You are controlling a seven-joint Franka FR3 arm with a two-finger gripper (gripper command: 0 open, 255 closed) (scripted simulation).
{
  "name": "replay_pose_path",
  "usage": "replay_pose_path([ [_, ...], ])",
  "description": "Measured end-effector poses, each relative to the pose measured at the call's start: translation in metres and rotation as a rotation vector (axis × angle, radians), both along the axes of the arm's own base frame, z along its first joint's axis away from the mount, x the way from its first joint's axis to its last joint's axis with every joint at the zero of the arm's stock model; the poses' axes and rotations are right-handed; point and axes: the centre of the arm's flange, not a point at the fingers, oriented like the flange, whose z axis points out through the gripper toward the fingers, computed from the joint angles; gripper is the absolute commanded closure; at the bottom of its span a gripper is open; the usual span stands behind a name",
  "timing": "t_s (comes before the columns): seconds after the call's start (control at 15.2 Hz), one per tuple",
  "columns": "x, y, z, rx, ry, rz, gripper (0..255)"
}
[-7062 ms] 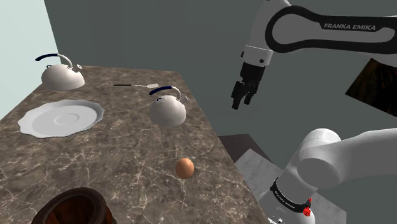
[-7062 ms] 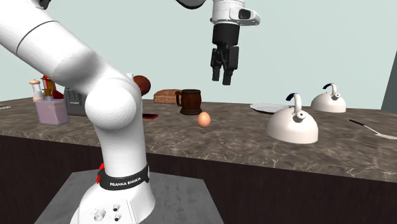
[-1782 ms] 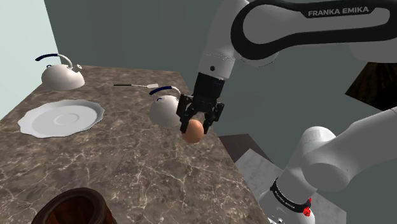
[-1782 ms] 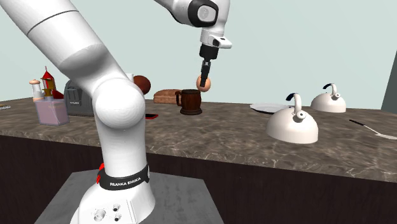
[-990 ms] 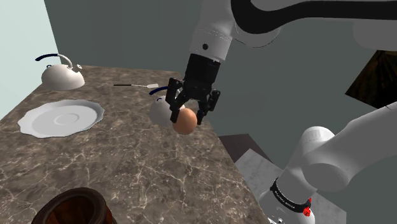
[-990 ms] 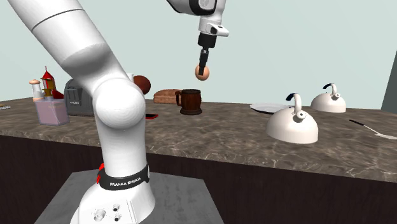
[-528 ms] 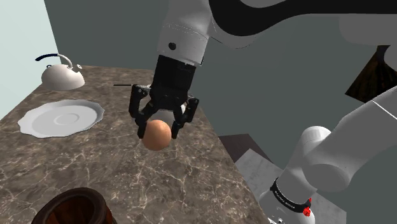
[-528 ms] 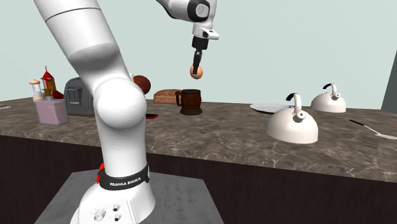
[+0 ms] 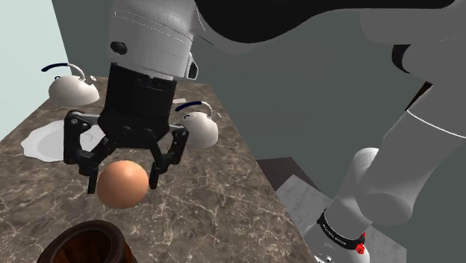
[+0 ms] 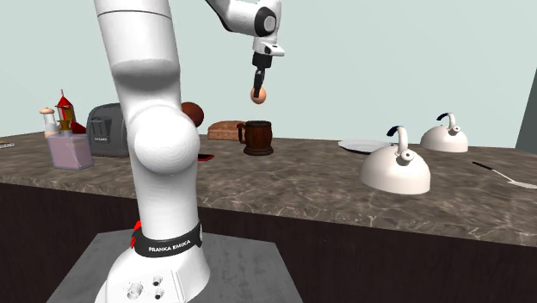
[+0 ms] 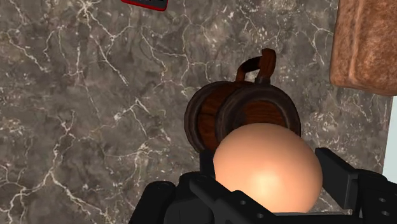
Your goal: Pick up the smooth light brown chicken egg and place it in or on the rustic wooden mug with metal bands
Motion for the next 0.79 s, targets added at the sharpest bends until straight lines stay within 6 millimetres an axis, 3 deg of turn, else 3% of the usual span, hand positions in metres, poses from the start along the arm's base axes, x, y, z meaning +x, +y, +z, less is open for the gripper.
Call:
replay_pose_path([
  [0.4, -0.002, 0.073, 0.002, 0.001, 0.001, 0.0, 255],
  [0.79, -0.002, 0.08, -0.026, 0.001, 0.001, -0.003, 255],
])
